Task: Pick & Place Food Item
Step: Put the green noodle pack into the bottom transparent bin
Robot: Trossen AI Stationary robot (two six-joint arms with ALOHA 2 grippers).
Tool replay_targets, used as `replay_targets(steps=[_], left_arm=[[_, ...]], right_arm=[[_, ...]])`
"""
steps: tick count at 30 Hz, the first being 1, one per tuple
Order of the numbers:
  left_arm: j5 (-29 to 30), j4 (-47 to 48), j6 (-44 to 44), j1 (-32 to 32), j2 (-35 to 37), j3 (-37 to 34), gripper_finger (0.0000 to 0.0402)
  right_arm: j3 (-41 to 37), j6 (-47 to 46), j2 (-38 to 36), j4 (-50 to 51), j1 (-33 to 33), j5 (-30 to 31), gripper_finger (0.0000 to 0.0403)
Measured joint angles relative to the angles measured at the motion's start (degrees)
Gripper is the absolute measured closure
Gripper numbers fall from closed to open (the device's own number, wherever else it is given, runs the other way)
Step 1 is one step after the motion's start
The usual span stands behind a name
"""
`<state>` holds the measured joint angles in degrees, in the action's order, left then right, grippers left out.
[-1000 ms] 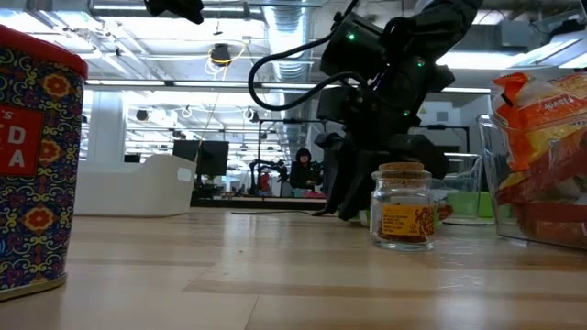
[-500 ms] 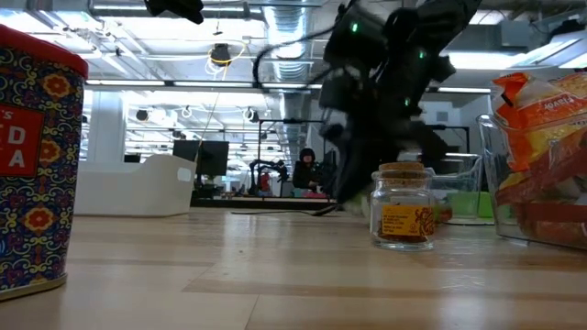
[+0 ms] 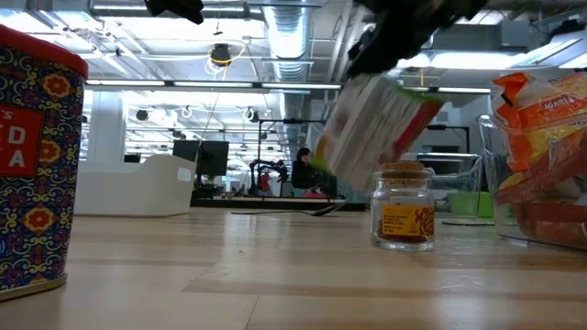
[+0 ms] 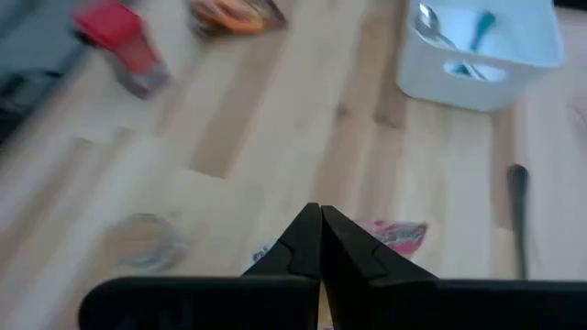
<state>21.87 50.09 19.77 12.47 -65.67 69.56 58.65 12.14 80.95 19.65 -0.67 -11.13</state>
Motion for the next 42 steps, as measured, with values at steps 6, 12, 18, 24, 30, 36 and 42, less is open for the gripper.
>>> replay_targets(steps=[6,12,18,24,30,36,42], left_arm=[[0.0,0.0,-0.4,0.0,0.0,0.0,0.0271],[0.0,0.0,-1.7,0.0,0.0,0.0,0.0271],[-0.1,0.0,-1.9,0.0,0.0,0.0,0.0271],[-1.3,0.0,-1.9,0.0,0.0,0.0,0.0271],[-1.2,-0.1,-3.1,0.0,0.0,0.0,0.0271],[-1.2,-0.7,-4.1,0.0,0.0,0.0,0.0271],[-1.2,-1.6,-4.8,0.0,0.0,0.0,0.0271]], right_arm=[[0.0,-5.8,-7.3,1.4,-0.2,-9.9,0.0403],[0.0,-13.8,-13.4,0.6,-2.0,-20.5,0.0403],[0.0,-25.3,-17.8,1.8,-8.5,-22.1,0.0403],[0.0,-40.2,-19.8,6.7,-17.9,-13.6,0.0403],[0.0,-57.4,-20.4,10.1,-26.5,-3.2,0.0403],[0.0,-72.0,-20.4,12.9,-34.4,3.3,0.0403],[0.0,-86.8,-21.8,20.9,-40.9,7.8,0.0403]])
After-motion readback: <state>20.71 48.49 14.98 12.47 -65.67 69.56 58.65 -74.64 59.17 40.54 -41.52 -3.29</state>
